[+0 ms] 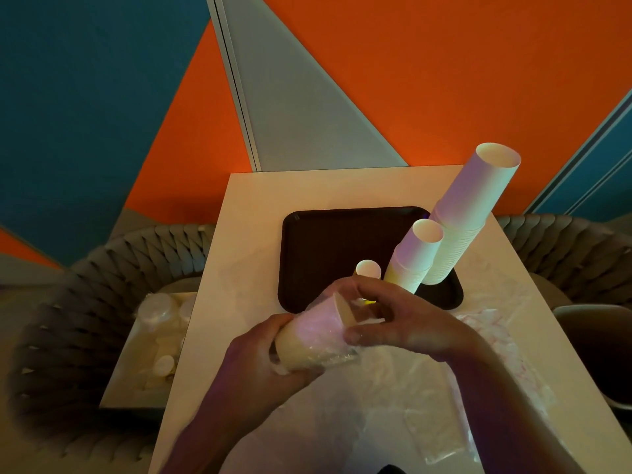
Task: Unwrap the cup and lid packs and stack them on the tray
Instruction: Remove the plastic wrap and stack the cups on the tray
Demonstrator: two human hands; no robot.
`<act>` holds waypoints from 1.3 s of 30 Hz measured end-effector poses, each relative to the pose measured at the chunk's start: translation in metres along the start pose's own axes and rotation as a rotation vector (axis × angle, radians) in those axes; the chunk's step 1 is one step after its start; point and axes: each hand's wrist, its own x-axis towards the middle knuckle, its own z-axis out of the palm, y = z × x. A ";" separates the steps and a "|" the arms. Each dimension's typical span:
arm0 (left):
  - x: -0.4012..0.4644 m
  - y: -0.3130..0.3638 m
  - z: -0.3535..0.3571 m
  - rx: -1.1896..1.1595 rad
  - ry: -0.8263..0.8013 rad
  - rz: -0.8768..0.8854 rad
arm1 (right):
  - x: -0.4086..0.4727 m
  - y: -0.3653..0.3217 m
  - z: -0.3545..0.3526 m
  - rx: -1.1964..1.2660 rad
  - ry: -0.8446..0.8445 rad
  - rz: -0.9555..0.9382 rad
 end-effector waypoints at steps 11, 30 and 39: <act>-0.001 0.003 0.003 -0.016 -0.047 -0.025 | -0.004 0.001 0.002 -0.147 0.012 0.045; 0.001 0.008 -0.001 -0.081 -0.033 -0.089 | -0.008 0.007 -0.026 -0.741 0.148 0.195; -0.001 0.005 0.001 -0.242 0.044 -0.169 | -0.005 0.000 -0.063 -0.472 0.950 -0.129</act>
